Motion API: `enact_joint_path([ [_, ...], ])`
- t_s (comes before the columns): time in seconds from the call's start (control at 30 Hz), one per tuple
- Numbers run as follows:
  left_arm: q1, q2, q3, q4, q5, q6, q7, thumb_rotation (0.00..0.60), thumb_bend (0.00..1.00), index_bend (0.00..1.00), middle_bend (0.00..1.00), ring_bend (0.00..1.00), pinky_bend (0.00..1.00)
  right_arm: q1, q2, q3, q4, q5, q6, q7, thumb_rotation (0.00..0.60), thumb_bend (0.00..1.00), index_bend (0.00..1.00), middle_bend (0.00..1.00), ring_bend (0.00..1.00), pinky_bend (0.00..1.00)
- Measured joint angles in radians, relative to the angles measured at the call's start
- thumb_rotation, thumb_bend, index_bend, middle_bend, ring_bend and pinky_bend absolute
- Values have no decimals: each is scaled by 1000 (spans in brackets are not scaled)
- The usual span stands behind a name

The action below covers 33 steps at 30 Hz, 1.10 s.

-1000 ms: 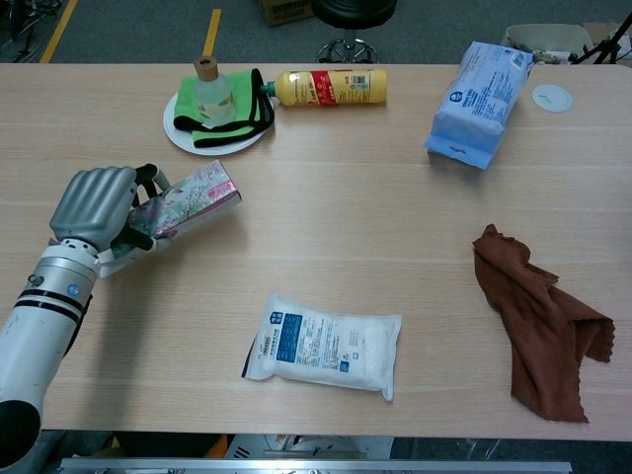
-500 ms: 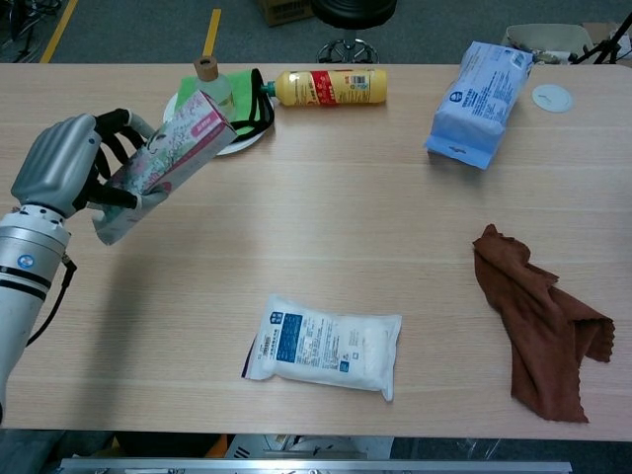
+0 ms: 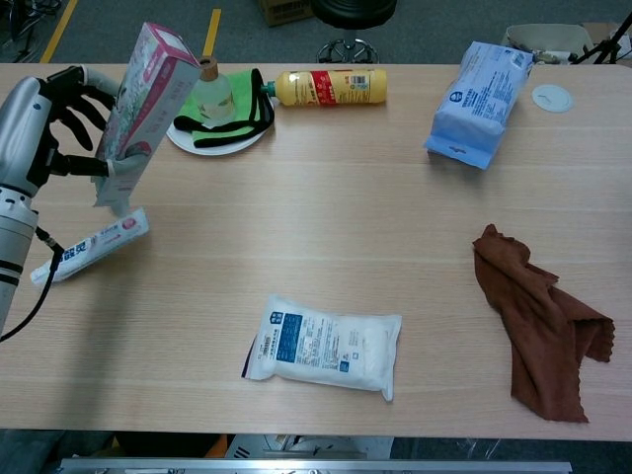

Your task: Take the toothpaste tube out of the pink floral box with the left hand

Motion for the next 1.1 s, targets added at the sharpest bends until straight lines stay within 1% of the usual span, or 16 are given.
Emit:
enact_joint_path([
  [0.3, -7, 11, 14, 10, -14, -39, 51, 600, 0, 434, 496, 493, 598, 0, 0, 0, 1, 0, -2, 1, 600, 310, 427, 398, 277, 401],
  [0.47, -17, 35, 41, 19, -16, -82, 164, 600, 0, 401, 476, 463, 580, 0, 2, -1, -3, 0, -2, -1, 600, 311, 427, 398, 277, 401],
  [0.6, -23, 47, 59, 29, -21, -102, 288, 600, 0, 367, 403, 412, 507, 0, 2, -1, -5, 0, -2, -3, 600, 311, 427, 398, 277, 401],
  [0.67, -24, 50, 68, 37, -25, -109, 348, 600, 0, 333, 303, 339, 448, 0, 3, -1, -6, 1, -3, -3, 600, 311, 427, 398, 277, 401],
  [0.8, -25, 59, 78, 30, -49, -127, 413, 600, 0, 284, 181, 221, 399, 1, 3, 0, -6, 2, -4, -4, 600, 310, 427, 398, 277, 401],
  [0.97, -23, 72, 80, 0, -72, -140, 449, 600, 0, 265, 89, 141, 340, -1, 2, -1, -5, 4, -3, -2, 600, 310, 427, 398, 277, 401],
  [1.1, -22, 85, 83, -26, -89, -153, 470, 600, 0, 255, 72, 128, 328, -3, 1, -1, -3, 4, -3, -1, 600, 311, 427, 398, 277, 401],
])
